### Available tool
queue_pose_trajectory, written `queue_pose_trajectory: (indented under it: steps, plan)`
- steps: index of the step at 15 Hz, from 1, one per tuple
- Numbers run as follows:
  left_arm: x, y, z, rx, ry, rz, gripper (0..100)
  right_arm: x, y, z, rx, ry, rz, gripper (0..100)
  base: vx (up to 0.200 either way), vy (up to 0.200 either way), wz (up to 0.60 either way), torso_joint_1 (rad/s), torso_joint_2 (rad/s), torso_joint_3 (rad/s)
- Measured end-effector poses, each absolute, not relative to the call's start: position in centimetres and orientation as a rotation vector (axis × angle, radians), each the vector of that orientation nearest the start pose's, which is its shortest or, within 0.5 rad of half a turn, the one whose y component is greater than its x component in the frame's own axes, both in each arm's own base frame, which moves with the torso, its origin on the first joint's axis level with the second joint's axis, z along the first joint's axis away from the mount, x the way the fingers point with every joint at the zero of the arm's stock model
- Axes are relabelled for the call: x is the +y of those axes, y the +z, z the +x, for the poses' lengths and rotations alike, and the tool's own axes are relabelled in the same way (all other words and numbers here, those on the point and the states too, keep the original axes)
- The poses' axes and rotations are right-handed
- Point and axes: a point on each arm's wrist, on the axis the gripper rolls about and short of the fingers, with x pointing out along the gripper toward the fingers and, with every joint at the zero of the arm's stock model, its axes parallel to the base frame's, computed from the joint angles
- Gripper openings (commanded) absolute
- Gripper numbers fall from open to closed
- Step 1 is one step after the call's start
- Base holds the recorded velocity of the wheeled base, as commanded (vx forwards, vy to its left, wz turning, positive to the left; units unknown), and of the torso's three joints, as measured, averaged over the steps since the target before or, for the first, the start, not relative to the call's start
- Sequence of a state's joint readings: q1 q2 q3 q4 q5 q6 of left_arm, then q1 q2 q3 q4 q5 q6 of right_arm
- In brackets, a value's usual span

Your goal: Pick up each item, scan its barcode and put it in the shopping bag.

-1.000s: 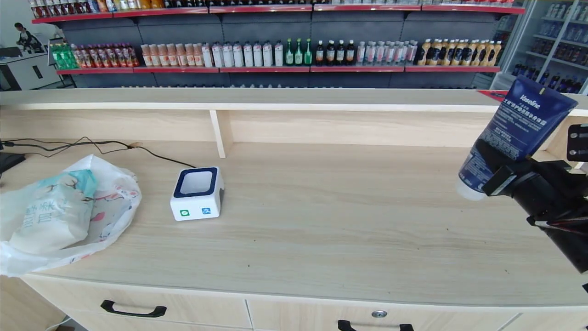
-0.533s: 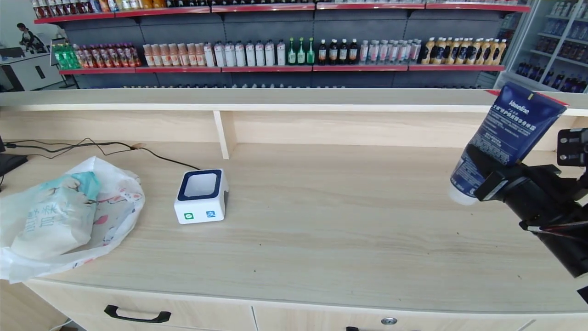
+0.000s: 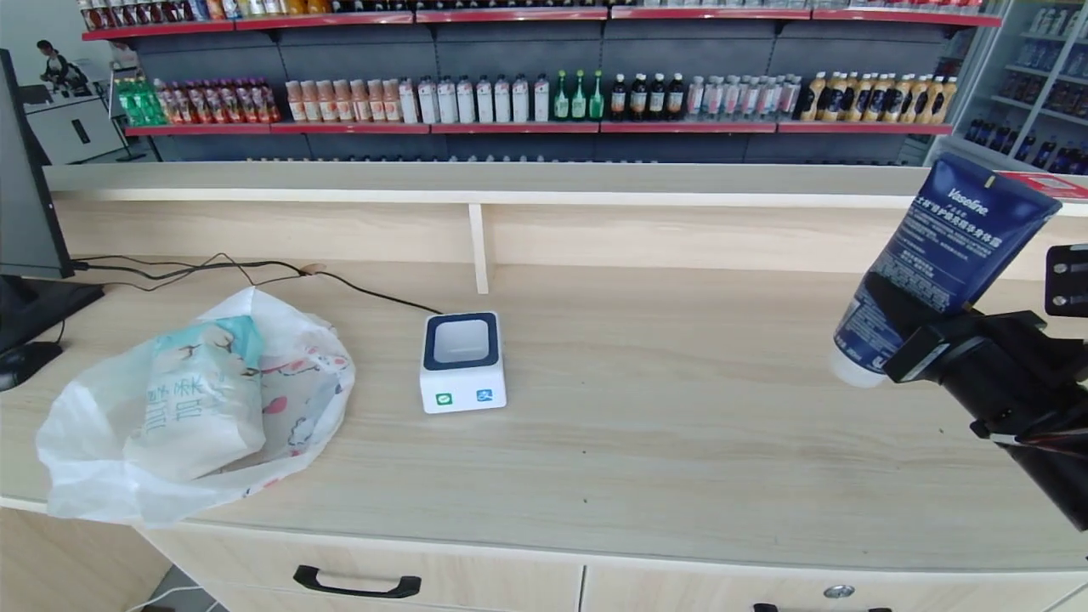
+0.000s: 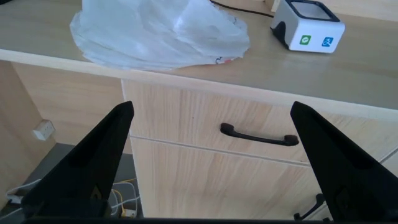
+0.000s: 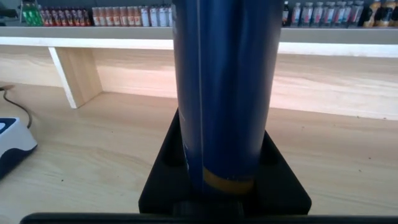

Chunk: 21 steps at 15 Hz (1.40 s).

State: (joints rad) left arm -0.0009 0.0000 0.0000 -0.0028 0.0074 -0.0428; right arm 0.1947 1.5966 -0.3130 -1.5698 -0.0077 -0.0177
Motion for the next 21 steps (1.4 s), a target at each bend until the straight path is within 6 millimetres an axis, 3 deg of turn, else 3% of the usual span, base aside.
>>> queue_pose_trajectory:
  steps: [21]
  plan:
    - [0.0,7.6,-2.3,-0.004,0.005,-0.039,100,5.6,19.2,22.3,-0.329,0.236,0.017,0,0.000,0.190,0.00,0.001,0.00,0.002]
